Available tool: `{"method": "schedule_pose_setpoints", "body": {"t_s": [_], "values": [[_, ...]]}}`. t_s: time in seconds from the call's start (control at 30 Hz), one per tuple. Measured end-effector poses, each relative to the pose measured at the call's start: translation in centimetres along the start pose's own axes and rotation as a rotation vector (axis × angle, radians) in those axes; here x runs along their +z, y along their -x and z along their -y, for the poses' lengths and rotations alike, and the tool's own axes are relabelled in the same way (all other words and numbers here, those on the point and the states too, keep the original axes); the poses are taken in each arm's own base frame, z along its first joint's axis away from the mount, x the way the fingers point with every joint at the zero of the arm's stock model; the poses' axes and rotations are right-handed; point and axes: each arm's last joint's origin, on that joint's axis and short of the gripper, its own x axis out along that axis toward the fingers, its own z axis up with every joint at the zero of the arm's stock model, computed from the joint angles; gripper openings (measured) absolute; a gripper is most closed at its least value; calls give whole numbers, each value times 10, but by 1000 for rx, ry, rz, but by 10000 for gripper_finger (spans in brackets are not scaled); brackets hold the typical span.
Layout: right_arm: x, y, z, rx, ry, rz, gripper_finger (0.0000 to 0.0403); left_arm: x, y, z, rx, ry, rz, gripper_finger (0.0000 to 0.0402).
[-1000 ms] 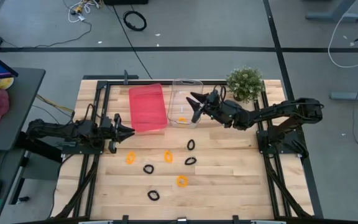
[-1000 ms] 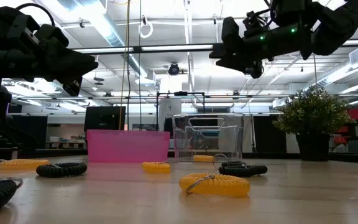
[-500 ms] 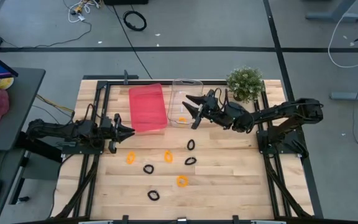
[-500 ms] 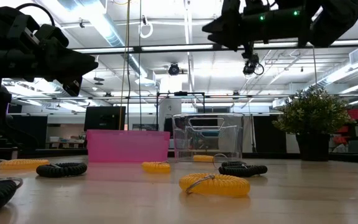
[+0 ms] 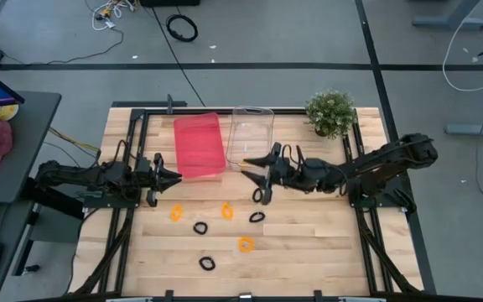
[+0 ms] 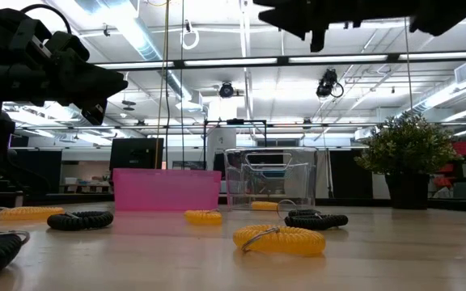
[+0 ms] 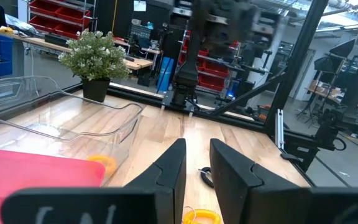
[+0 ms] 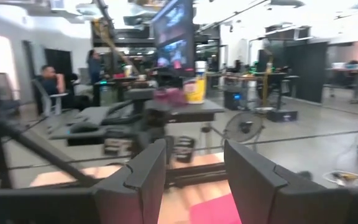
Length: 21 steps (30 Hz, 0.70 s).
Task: Sort spring keychains
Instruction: Put the yellow spring keychain into the transparent bin
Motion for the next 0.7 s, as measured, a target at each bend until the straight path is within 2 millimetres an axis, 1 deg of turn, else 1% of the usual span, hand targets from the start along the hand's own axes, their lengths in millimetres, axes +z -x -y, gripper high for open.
{"method": "schedule_pose_setpoints", "body": {"t_s": [0.23, 0.3, 0.4, 0.5, 0.6, 0.7], "values": [[-2, 16, -37, 127, -4, -43, 166, 0, 0, 0, 0, 0, 0, 76], [-3, 19, -47, 157, -8, -82, 166, 0, 0, 0, 0, 0, 0, 76], [-1, 19, -60, 191, -10, -208, 166, 0, 0, 0, 0, 0, 0, 76], [0, 20, -70, 206, -3, -387, 166, 0, 0, 0, 0, 0, 0, 76], [-3, 27, -77, 213, -6, -528, 166, 0, 0, 0, 0, 0, 0, 76], [-9, 38, -85, 270, 4, -615, 166, 0, 0, 0, 0, 0, -1, 76]]}}
